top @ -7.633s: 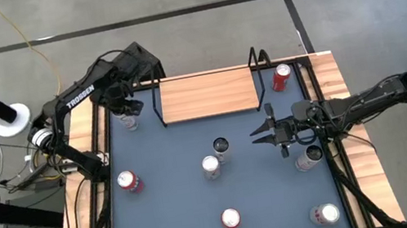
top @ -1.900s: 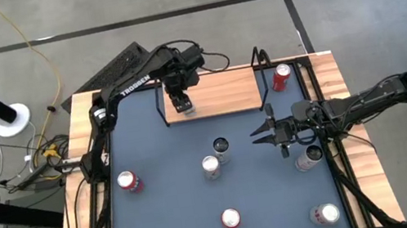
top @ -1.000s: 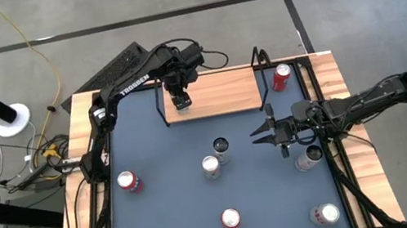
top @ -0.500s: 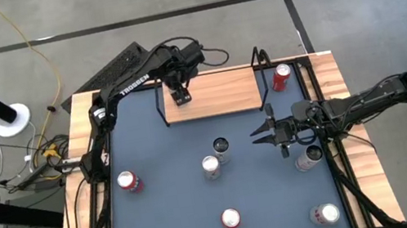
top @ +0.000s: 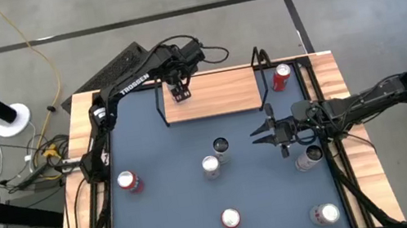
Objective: Place canned beverage on shelf
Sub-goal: Put the top white-pink soda can on the shelf
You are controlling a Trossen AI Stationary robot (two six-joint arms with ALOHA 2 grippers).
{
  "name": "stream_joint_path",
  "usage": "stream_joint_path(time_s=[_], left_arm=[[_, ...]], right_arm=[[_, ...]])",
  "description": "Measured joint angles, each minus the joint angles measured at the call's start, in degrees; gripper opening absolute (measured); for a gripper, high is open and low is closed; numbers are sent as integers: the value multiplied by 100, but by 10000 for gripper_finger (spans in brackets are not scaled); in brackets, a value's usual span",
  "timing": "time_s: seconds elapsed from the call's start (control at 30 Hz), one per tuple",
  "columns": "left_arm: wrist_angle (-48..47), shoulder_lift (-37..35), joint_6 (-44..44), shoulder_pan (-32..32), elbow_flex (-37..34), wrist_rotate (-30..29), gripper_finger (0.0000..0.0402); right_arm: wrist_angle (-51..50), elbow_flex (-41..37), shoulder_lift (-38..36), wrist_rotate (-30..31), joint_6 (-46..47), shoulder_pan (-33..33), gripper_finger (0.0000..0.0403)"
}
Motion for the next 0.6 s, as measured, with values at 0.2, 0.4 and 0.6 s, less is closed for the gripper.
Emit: stream_joint_path(time_s=[0.2,0.4,0.6], left_arm=[[281,8,153,1,-167,-37,309],[286,0,184,22,-341,-105,309],[235,0,255,15,-348,-190,309]], right_arm=[[0,0,0,-2,0,0,111],[2,0,0,-2,0,0,111],[0,0,0,-2,0,0,111]])
